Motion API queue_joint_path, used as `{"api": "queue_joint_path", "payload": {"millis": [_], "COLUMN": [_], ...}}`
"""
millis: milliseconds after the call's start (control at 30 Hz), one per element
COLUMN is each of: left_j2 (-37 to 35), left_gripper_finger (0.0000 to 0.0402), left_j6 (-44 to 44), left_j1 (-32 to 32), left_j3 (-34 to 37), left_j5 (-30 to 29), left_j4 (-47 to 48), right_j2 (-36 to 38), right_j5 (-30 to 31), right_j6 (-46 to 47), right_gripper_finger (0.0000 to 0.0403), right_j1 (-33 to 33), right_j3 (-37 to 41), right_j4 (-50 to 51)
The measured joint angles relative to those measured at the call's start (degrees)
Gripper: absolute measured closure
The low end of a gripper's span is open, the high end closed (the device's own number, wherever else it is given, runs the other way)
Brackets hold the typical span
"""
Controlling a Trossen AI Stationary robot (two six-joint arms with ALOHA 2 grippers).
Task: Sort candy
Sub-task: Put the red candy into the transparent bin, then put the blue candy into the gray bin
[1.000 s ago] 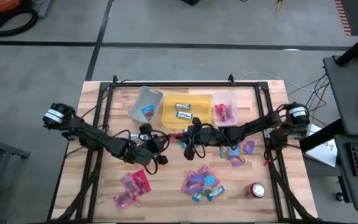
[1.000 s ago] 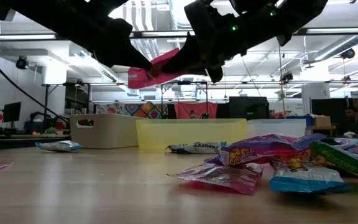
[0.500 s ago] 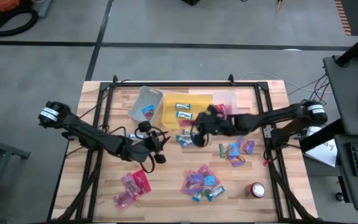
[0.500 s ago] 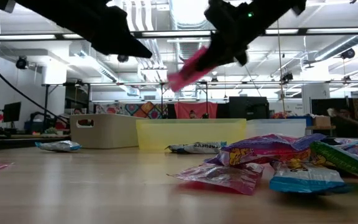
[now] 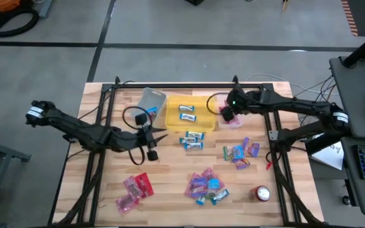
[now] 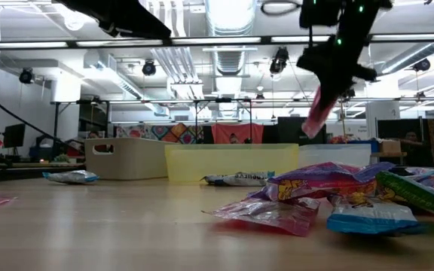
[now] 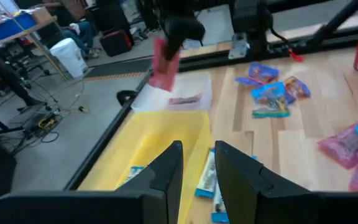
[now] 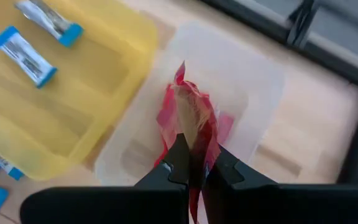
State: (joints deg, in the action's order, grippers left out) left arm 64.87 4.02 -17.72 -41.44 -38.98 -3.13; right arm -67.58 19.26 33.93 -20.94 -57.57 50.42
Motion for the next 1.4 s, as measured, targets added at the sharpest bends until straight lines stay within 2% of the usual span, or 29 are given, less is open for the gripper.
{"api": "queue_joint_path", "payload": {"millis": [200, 333, 467, 700, 800, 933, 1200, 1400], "left_j2": [-4.48, -6.12, -6.60, -5.53, -5.43, -5.41, -5.28, -5.28], "left_gripper_finger": [0.0325, 0.0325, 0.0325, 0.0325, 0.0325, 0.0325, 0.0325, 0.0325], "left_j6": [-0.01, -0.03, -0.23, -0.65, -1.68, -4.24, -6.52, -7.02], "left_j1": [0.68, 0.75, 0.75, 0.75, 0.75, 0.73, 0.75, 0.75], "left_j3": [0.77, 0.88, 0.88, 1.10, 1.10, 1.10, 1.10, 1.10], "left_j5": [0.15, 0.44, 1.05, 1.44, 5.71, 11.38, 11.45, 11.43], "left_j4": [1.68, 4.85, 7.06, 8.37, 10.84, 14.21, 16.17, 16.11], "right_j2": [-0.96, -1.90, -2.69, -3.73, -3.88, -3.90, -3.80, -2.68], "right_j5": [-7.99, -12.17, -12.21, -11.77, -11.77, -11.74, -11.27, -10.41], "right_j6": [-3.37, -4.58, -4.67, -5.02, -5.02, -5.02, -4.71, -4.36], "right_gripper_finger": [0.0391, 0.0391, 0.0390, 0.0390, 0.0386, 0.0356, 0.0269, 0.0234], "right_j1": [-7.40, -9.54, -9.93, -9.85, -9.85, -9.85, -9.85, -9.85], "right_j3": [4.81, 6.98, 8.46, 8.62, 8.62, 8.62, 8.48, 5.19], "right_j4": [-6.56, -12.92, -16.46, -16.86, -16.86, -16.86, -15.87, -10.61]}}
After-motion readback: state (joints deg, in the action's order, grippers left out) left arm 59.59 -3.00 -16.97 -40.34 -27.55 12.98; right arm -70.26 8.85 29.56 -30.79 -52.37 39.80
